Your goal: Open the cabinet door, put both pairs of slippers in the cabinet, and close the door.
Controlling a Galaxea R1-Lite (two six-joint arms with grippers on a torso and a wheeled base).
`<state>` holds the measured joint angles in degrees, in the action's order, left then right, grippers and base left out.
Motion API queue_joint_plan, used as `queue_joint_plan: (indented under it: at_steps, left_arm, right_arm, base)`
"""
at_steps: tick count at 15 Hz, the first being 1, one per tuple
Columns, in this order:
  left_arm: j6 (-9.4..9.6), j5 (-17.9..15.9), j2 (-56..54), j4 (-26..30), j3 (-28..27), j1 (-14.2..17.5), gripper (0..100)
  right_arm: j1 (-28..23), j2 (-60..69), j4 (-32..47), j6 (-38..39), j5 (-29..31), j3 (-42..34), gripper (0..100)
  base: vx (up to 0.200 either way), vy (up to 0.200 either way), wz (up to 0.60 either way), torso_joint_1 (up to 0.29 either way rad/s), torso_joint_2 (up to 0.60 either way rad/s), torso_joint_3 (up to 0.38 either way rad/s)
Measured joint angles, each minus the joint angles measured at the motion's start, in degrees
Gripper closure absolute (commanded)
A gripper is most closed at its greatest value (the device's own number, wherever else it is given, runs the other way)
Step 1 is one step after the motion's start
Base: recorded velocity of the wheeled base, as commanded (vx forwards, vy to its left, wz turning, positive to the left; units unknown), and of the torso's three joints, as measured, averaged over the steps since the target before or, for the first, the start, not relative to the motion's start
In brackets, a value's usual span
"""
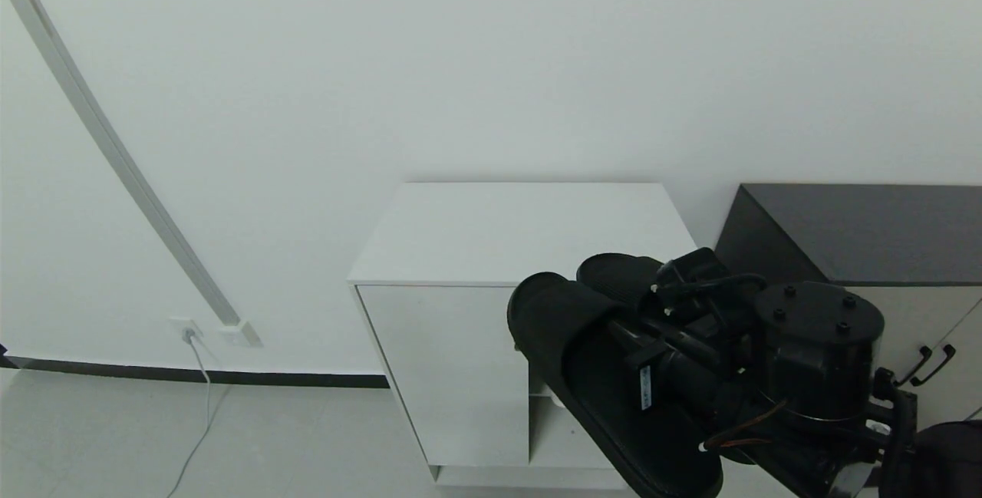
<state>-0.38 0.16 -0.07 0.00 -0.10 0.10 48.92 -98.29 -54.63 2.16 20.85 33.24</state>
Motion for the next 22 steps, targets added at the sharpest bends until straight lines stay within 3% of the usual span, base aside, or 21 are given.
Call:
queue_joint_plan:
  at_steps: [6, 22]
  left_arm:
    - [0.00, 0.00, 0.00, -0.02, 0.00, 0.00, 100]
    - [0.22, -0.06, 0.00, 0.00, 0.00, -0.02, 100]
  right_arm:
    - [-0.09, -0.05, -0.28, 0.05, -0.13, -0.41, 100]
    - [-0.11, -1.38, -3.34, 0.20, -0.24, -2.44, 100]
  base:
    - [0.000, 0.000, 0.00, -0.019, 0.04, 0.022]
    - [0.000, 0.000, 0.00, -0.175, 0.40, 0.222]
